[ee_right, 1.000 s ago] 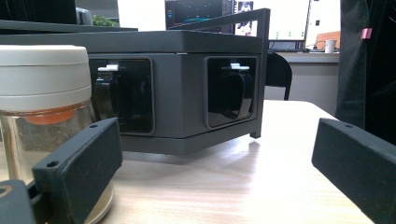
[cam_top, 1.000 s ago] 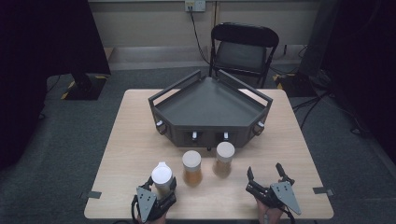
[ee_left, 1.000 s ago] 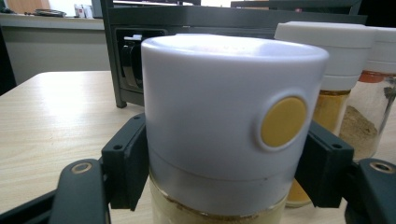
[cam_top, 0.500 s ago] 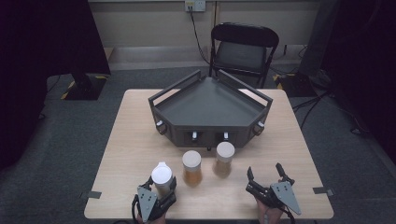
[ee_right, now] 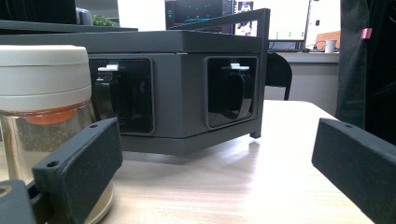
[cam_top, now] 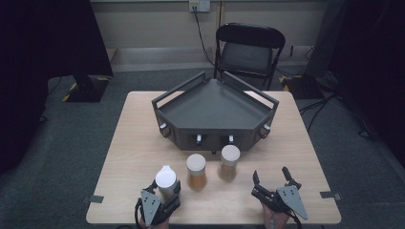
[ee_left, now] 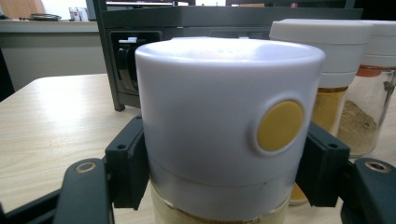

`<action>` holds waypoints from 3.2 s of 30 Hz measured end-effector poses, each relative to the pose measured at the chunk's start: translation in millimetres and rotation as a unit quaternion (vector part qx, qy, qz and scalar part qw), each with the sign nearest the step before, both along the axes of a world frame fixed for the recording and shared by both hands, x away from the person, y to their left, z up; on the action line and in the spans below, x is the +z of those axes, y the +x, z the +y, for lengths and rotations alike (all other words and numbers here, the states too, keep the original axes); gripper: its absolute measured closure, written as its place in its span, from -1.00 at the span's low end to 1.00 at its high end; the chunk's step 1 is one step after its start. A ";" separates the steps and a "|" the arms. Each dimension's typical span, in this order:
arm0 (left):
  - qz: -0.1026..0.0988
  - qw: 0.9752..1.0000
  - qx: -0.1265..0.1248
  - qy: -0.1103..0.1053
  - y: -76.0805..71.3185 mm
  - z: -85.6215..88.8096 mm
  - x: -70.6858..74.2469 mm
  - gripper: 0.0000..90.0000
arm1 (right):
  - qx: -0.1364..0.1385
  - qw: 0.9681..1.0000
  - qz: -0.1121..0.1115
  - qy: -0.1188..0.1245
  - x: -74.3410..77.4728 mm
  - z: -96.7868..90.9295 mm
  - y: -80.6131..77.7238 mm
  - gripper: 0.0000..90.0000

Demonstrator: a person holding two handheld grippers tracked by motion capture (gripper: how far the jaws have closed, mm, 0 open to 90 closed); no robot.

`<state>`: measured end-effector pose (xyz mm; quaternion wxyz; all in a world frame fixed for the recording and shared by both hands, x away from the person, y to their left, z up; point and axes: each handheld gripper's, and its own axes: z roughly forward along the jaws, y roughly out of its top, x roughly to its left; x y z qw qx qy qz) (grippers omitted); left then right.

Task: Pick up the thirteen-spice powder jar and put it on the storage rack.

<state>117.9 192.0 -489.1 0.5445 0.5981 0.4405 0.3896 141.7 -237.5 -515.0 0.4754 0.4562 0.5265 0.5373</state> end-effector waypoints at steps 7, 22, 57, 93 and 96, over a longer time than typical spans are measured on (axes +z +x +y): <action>-0.001 1.000 0.000 -0.004 -0.6 2.0 2.7 -0.31 | 0.000 1.000 0.000 0.000 0.0 0.0 0.0 -0.99; -0.003 1.000 -0.006 -0.003 -0.8 7.5 8.3 -0.31 | 0.000 1.000 0.000 0.000 -0.1 0.0 0.0 -0.99; -0.019 0.999 -0.031 -0.005 10.1 20.1 30.2 -0.31 | 0.000 1.000 0.000 0.000 -0.1 -0.1 0.0 -0.99; -0.028 0.997 -0.069 -0.005 35.1 30.9 68.7 -0.31 | 0.002 1.000 0.000 0.000 -0.1 -0.5 -0.1 -0.99; -0.028 0.997 -0.070 -0.003 39.1 30.0 71.9 -0.31 | 0.001 1.000 0.000 0.000 -0.1 -0.4 -0.1 -0.99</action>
